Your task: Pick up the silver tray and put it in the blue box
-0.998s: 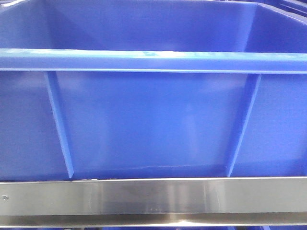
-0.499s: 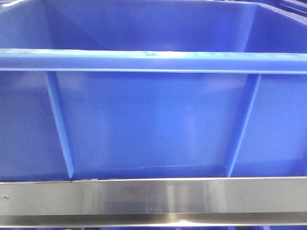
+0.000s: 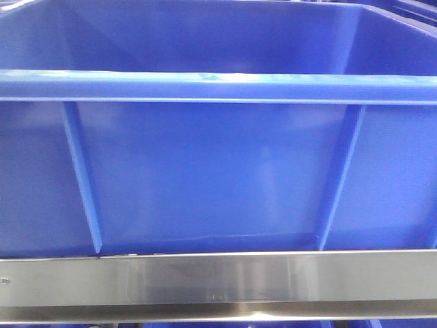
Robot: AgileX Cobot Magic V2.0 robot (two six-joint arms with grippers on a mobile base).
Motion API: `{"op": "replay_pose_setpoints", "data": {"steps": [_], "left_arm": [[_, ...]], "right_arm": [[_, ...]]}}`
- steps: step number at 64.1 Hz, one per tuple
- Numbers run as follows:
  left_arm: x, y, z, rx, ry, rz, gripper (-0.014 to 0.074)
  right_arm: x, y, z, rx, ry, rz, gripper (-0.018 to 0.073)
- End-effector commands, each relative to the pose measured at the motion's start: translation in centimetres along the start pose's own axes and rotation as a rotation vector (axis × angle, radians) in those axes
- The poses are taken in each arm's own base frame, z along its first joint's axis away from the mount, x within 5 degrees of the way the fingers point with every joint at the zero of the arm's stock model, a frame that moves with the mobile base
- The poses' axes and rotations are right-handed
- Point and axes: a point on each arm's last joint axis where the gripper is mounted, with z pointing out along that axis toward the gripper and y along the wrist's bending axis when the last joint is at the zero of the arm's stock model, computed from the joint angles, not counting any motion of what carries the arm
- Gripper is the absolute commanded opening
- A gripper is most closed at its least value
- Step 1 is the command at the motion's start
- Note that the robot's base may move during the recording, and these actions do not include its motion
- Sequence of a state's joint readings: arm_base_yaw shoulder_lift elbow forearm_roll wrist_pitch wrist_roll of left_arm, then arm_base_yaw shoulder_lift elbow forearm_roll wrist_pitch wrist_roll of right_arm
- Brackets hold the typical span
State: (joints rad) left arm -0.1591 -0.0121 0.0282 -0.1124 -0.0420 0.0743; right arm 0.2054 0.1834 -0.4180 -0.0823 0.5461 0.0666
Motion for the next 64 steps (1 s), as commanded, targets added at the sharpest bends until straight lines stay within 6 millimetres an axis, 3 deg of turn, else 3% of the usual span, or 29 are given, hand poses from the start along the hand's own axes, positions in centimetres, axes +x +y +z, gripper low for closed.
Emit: {"op": "replay_pose_setpoints", "data": {"steps": [1,14,26,64], "left_arm": [[-1.0,0.1,-0.2,-0.006,-0.11,-0.016,-0.0093],[-1.0,0.1,-0.2,-0.006,-0.11,-0.016,-0.0093],[-1.0,0.1,-0.2,-0.006,-0.11,-0.016,-0.0094],[-1.0,0.1,-0.2,-0.006,-0.11,-0.016,-0.0094]], "right_arm": [[-0.1,-0.1,0.4,0.059,-0.152,-0.013,0.0052],[4.6,-0.8,1.3,0.194,-0.275,0.025,0.0052],[8.2,-0.8,2.3,0.205,-0.358,0.037,0.0052],[8.5,-0.8,2.4,0.203,-0.314,0.042,0.0052]]}}
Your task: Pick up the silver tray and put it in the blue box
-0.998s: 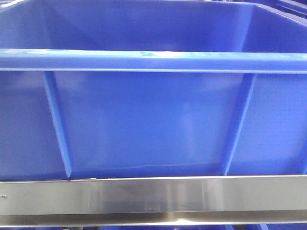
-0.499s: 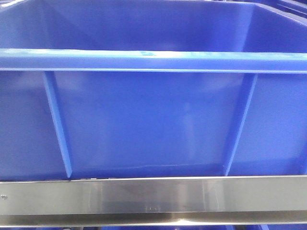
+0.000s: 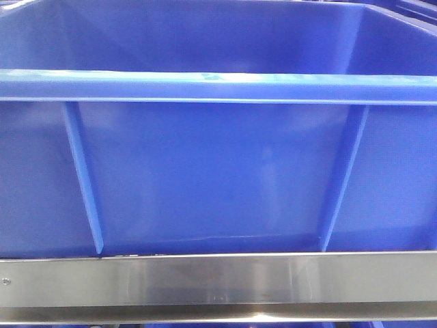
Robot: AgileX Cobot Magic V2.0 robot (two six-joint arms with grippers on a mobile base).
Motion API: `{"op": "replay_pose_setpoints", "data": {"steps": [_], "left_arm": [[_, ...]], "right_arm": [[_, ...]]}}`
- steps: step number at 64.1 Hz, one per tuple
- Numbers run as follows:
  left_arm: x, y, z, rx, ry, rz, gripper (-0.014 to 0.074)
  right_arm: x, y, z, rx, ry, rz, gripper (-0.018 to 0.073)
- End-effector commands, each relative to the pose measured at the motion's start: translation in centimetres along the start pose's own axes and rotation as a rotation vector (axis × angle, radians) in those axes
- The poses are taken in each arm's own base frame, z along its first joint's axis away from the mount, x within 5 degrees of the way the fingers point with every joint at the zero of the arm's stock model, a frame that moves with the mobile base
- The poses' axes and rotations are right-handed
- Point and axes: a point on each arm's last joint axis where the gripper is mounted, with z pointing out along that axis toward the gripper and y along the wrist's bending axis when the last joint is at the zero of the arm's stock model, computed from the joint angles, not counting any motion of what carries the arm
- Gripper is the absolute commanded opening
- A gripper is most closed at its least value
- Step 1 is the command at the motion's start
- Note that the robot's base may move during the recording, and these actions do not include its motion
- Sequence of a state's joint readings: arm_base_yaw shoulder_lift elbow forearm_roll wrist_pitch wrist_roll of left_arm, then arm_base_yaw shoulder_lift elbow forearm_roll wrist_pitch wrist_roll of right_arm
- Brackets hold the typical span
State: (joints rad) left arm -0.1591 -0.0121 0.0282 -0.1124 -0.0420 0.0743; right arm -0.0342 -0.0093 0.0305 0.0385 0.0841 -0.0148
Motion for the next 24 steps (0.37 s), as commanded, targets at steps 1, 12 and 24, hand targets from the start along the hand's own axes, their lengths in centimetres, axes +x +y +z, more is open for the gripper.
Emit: {"op": "replay_pose_setpoints", "data": {"steps": [1,12,24], "left_arm": [[-1.03,0.06,-0.17,-0.006,-0.11,-0.016,-0.0094],[-1.03,0.06,-0.17,-0.006,-0.11,-0.016,-0.0093],[-1.03,0.06,-0.17,-0.006,-0.11,-0.016,-0.0094]], "right_arm": [[-0.87,-0.05,-0.19,0.008,-0.11,-0.009,0.0052],[-0.87,-0.05,-0.19,0.008,-0.11,-0.009,0.0052],[-0.87,-0.05,-0.19,0.008,-0.11,-0.009,0.0052]]}}
